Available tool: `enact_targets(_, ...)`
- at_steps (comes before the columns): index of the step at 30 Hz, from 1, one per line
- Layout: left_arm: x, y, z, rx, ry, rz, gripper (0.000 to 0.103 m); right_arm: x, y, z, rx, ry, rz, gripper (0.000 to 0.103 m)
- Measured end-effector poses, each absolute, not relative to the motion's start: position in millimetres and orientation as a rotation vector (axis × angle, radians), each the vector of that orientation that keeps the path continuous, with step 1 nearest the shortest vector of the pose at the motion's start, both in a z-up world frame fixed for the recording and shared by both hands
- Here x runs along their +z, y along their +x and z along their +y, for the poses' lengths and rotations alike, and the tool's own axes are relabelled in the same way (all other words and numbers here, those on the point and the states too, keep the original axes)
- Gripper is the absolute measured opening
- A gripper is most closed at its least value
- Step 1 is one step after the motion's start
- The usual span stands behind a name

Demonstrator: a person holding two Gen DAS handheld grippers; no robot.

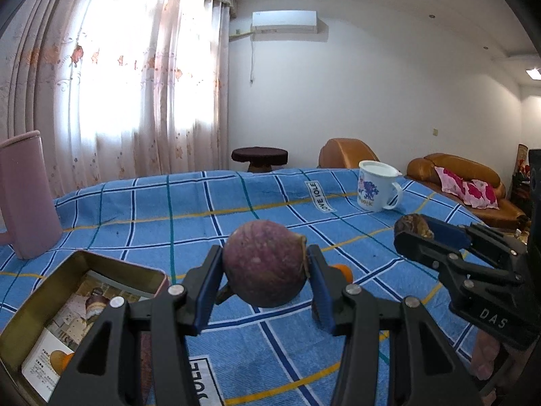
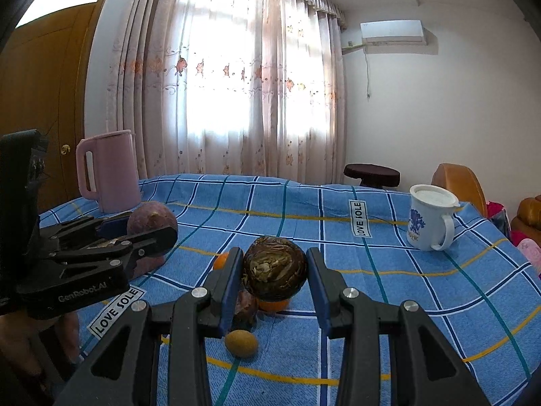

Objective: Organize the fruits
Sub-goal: 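Lift the purple fruit with the left tool while the right tool lifts the brown fruit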

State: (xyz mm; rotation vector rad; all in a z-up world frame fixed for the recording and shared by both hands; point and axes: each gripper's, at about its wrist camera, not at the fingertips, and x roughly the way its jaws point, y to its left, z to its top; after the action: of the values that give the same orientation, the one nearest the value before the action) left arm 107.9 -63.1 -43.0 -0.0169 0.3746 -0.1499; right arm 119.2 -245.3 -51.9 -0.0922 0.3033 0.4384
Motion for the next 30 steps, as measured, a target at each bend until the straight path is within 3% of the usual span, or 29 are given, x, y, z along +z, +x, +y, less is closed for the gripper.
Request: enact_targets(30,-40.4,91.1,-30.8,-0.108,-0.059,0.368,0.052,-42.6,112.4,-217.4,0.505,-0.123,0.261,0.04)
